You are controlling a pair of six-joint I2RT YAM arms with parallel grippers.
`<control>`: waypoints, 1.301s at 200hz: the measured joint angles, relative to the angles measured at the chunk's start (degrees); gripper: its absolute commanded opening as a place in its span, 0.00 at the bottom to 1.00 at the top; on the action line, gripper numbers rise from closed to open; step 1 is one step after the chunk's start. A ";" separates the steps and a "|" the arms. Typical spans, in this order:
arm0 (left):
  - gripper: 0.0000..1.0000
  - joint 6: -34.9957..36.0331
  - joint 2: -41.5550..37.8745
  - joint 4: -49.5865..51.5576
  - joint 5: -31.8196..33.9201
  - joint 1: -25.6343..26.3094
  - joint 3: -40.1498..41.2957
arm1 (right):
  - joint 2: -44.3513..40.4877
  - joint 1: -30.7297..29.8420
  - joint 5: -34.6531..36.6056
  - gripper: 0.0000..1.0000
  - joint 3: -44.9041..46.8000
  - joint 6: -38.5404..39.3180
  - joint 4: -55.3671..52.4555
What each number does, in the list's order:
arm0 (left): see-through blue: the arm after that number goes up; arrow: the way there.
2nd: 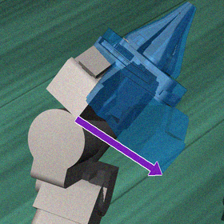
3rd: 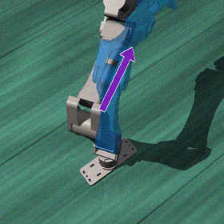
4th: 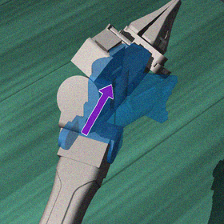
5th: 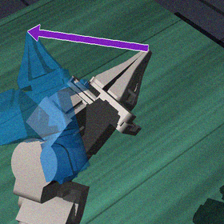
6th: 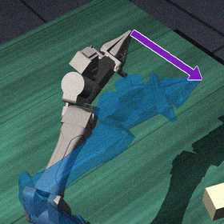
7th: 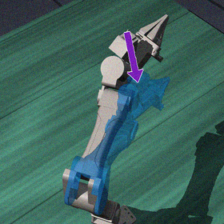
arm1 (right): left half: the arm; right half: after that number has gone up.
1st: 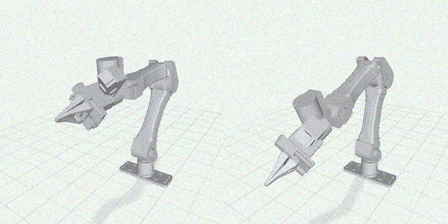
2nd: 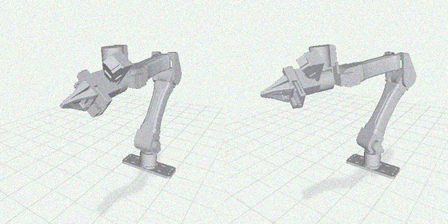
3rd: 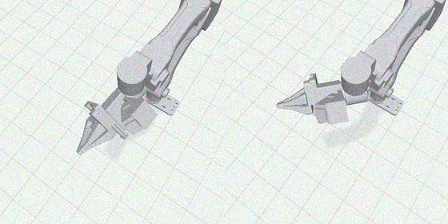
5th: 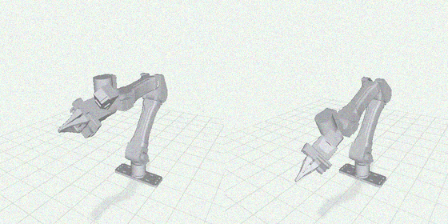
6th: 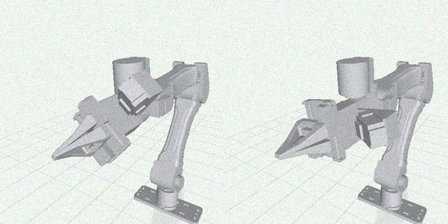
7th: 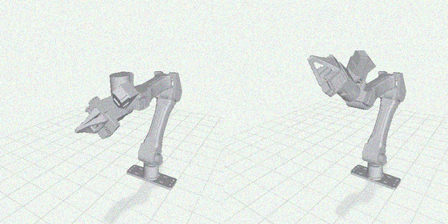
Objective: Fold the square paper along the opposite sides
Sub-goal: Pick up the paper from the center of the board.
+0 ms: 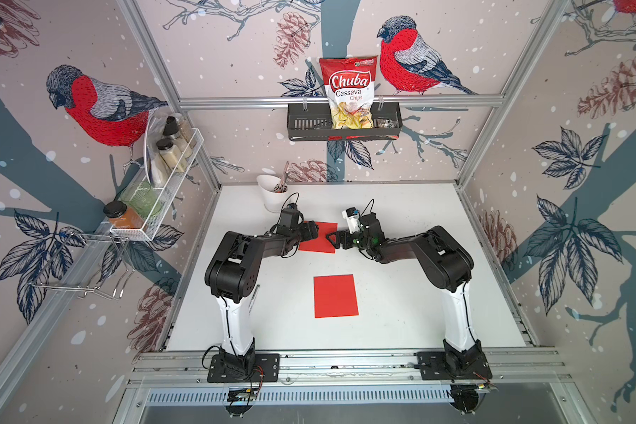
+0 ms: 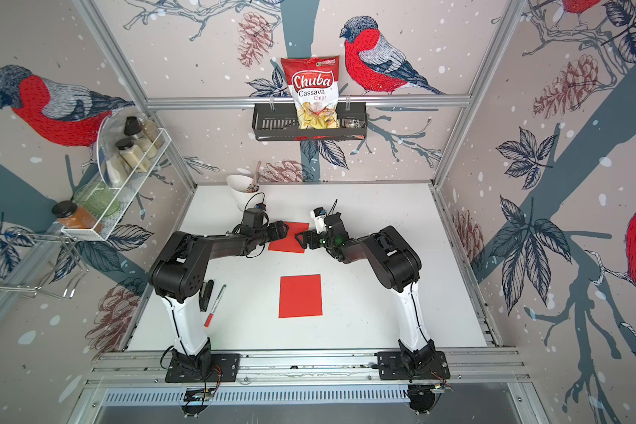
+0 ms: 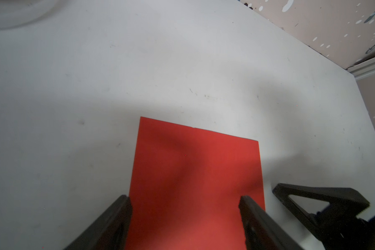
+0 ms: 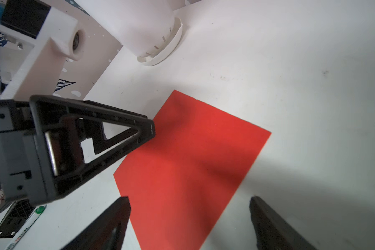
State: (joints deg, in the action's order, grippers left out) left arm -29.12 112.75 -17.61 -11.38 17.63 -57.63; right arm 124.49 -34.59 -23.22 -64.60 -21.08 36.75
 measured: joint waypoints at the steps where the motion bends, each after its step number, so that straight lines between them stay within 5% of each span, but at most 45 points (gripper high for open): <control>1: 0.83 0.00 -0.04 0.00 -0.07 0.00 0.09 | 0.02 0.00 -0.04 0.90 0.00 0.00 0.11; 74: 0.88 0.50 0.79 8.02 2.12 0.61 -4.44 | 1.90 0.09 -4.55 0.83 0.37 -0.28 5.62; 180: 0.78 1.31 2.25 -9.09 5.99 1.66 3.04 | 4.61 -1.77 -10.40 0.80 0.09 -1.11 12.37; 260: 0.78 0.55 -0.66 -2.49 5.38 2.71 2.78 | -8.31 4.68 2.25 0.74 -4.83 -6.29 -16.04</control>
State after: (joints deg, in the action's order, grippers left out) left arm -28.58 112.09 -20.10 -6.00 20.34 -54.85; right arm 116.18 -29.91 -20.97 -69.43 -27.38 20.71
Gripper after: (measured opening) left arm 0.780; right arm 0.743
